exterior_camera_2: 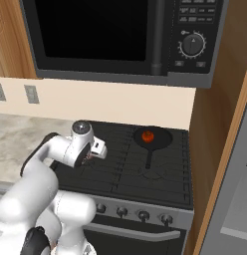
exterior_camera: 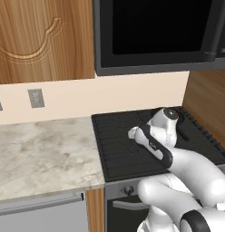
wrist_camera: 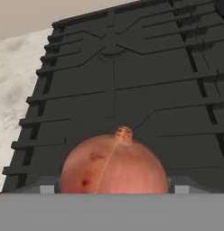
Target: Place the pan on the rear right burner on the stove. Then place the tomato and the onion in the pan and turn on the rear right burner.
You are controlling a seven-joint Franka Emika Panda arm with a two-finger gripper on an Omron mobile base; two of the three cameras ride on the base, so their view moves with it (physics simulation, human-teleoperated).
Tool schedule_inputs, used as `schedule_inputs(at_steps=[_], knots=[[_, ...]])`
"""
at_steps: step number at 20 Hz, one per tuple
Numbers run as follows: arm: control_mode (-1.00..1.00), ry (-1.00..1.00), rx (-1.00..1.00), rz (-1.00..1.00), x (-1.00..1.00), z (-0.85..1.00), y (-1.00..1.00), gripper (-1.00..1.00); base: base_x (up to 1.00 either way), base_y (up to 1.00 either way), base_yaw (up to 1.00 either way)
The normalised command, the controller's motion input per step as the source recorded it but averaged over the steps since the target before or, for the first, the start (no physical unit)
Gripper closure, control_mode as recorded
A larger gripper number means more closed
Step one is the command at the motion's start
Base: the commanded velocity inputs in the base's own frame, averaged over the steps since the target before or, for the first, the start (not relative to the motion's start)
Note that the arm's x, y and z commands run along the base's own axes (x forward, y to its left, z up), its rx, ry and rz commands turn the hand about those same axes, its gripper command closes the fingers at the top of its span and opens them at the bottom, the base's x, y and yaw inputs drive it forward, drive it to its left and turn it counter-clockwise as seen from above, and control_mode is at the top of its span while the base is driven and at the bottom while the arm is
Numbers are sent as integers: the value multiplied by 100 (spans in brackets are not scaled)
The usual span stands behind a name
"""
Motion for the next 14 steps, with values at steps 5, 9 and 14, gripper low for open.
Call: schedule_inputs(at_steps=[5, 9, 14], knots=[[-100, 0, -2, -4, 0, 12, -64, 100, 0, 0, 0], [-100, 0, -1, -4, 0, 13, -60, 100, 0, 0, 0], [-100, 0, 0, -2, 0, 16, -51, 100, 0, 0, 0]])
